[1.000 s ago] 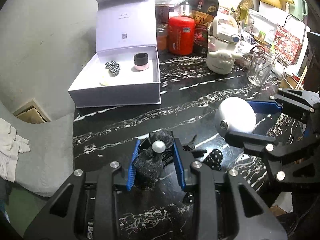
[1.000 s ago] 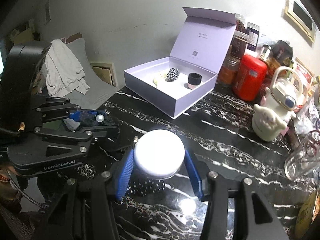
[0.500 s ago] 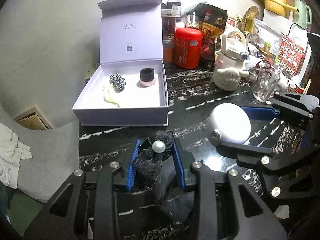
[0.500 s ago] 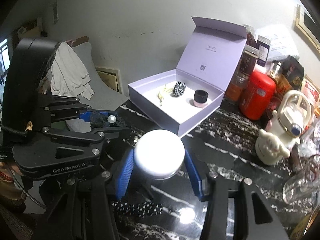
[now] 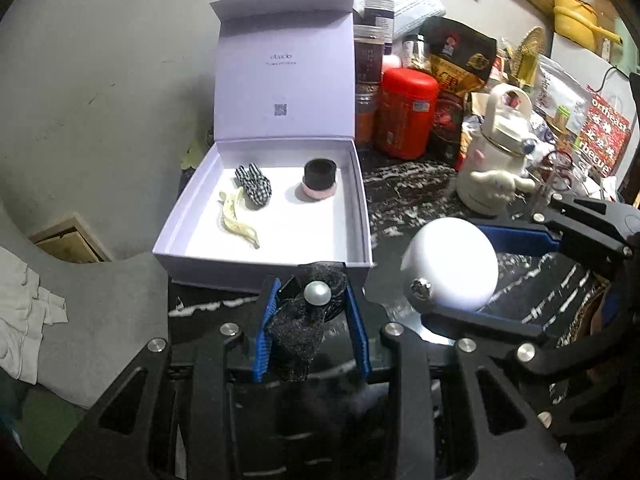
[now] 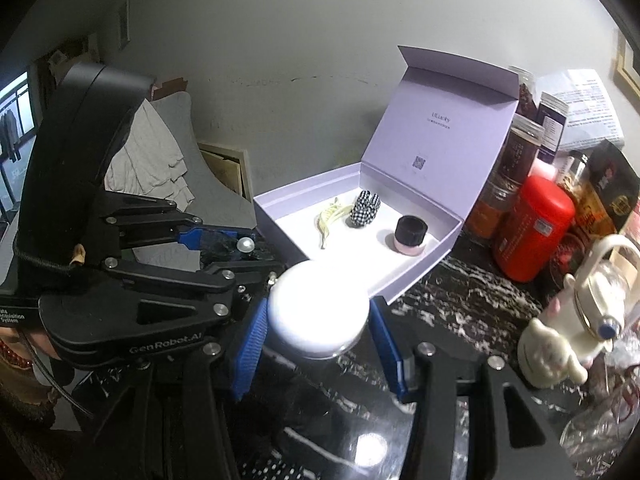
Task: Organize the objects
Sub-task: 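Carry the lace scrunchie and white compact with both grippers over the white box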
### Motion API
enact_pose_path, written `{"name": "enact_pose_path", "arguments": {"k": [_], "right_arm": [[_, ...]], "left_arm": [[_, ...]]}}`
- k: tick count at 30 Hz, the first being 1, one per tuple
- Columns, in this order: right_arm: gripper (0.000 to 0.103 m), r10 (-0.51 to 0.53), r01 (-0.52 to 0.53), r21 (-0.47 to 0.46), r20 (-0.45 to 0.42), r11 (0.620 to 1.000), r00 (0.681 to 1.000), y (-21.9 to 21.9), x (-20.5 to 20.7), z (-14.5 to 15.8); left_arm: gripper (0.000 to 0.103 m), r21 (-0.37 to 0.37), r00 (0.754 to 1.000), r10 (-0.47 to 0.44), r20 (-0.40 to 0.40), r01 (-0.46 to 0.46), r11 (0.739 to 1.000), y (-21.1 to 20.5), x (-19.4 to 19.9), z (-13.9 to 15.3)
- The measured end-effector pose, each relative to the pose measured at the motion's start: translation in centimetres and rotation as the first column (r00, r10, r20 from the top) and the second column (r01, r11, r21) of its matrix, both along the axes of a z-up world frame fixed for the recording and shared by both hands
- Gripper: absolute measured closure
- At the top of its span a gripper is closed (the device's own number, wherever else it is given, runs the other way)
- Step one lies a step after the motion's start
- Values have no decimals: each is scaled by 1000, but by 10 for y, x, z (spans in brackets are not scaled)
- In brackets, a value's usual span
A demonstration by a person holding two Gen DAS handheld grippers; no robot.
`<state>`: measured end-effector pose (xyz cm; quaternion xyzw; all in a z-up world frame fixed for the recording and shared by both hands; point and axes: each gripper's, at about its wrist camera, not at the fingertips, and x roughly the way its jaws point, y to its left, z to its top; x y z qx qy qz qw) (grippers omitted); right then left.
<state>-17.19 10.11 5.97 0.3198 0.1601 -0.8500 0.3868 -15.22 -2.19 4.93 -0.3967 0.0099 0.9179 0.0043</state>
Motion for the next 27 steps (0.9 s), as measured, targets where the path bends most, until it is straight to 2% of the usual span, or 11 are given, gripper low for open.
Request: {"name": "enact_pose_path", "arguments": {"k": [4,12,27], "right_arm": [[50,0,0,-8,-1,1000,1000,-3,-15,2],[50,-27,26,-13,-13,1000,1000,-7,-42,8],[50,-58,57,-22,-7,998,998,-22,-88,12]], "left_arm": [[72,22,1000,15,-3,-15,1000,-7,-14,2],[72,-21,997,76,-29,-76,997,-17,-31,6],[72,-22,990,141,-26,-142,990,-40,-70,1]]}}
